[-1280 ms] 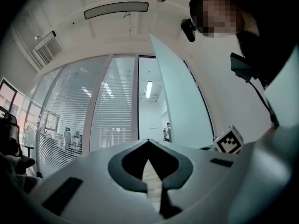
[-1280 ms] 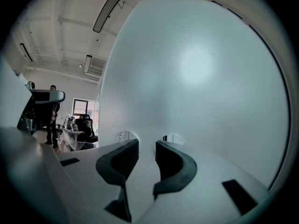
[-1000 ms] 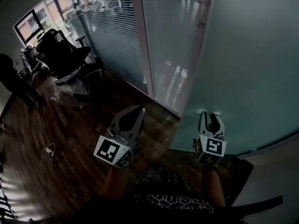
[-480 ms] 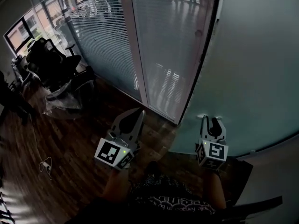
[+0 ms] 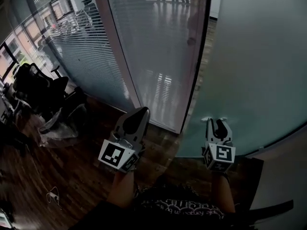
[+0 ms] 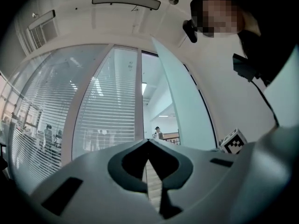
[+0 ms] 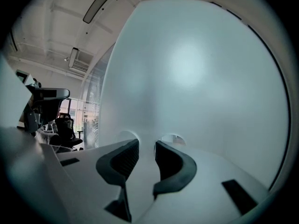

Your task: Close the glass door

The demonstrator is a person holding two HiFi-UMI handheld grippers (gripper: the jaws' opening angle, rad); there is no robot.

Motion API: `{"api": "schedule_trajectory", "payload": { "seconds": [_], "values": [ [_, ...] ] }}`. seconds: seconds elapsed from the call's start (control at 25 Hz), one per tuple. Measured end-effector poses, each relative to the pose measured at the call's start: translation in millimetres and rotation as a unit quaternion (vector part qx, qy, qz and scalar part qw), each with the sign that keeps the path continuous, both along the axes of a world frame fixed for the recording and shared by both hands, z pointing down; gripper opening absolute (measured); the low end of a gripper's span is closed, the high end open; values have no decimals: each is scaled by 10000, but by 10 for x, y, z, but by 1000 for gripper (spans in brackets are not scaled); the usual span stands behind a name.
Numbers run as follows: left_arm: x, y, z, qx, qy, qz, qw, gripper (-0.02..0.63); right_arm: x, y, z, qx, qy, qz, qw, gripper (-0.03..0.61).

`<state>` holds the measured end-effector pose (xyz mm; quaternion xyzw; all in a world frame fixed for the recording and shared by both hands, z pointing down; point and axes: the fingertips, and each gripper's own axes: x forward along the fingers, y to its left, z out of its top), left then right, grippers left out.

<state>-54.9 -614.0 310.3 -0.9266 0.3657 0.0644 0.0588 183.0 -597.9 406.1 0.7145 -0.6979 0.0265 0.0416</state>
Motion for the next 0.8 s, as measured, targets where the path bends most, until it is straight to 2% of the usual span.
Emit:
{"api": "schedule_trajectory", "payload": {
  "seconds": [0.36, 0.8],
  "values": [
    [-65, -532, -26, 154, 39, 301, 9994, 2, 114, -379, 2, 39, 113, 192, 9997, 112],
    [-47, -857, 104, -94, 179, 500, 9985, 2, 268, -751, 37, -36, -33, 579, 9983, 112]
  ]
}}
